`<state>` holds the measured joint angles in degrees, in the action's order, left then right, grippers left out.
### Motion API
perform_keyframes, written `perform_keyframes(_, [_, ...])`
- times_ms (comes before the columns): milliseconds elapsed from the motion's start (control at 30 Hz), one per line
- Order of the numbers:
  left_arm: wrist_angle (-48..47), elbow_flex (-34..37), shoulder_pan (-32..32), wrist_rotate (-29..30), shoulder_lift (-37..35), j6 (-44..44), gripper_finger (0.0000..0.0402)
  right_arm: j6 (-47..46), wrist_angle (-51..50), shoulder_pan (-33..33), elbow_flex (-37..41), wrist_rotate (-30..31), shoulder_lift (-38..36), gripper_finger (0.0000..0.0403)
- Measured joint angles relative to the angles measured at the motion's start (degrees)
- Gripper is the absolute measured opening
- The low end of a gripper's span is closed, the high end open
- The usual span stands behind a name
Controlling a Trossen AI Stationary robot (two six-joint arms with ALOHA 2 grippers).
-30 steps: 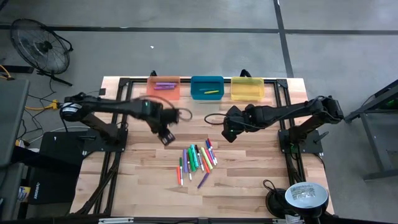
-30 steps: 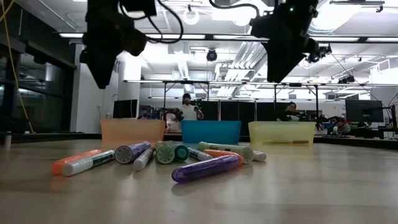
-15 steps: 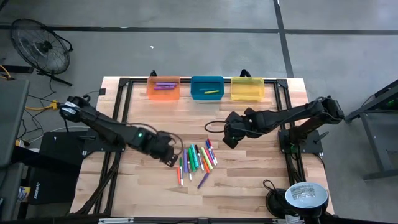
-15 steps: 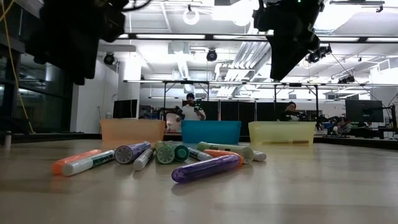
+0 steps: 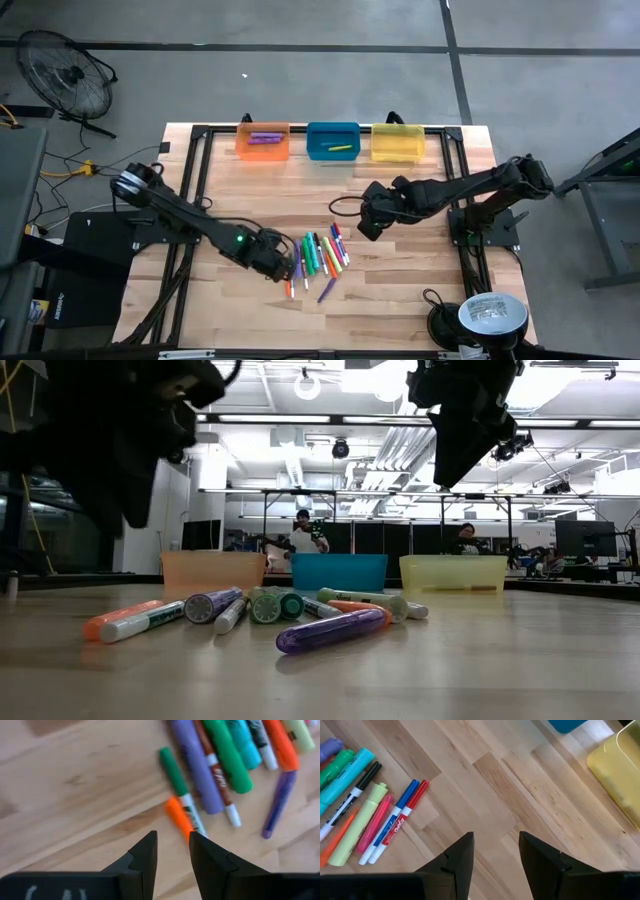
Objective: Pick & Place Markers
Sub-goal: Put the left orange pen into the blue bin
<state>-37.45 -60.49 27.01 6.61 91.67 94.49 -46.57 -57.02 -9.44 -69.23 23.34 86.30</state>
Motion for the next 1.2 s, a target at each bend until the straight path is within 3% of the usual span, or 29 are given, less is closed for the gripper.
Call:
perform_keyframes(600, [9.11, -0.07, 0.04, -3.49, 8.9, -1.36, 0.0111, -3.95, 1.57, -1.87, 0.0, -2.67, -0.02, 0.0146])
perform_keyframes(1200, [8.61, -0.09, 0.02, -1.95, 8.88, 9.09, 0.0111, 6.03, 1.38, -1.87, 0.0, -2.43, -0.02, 0.0146])
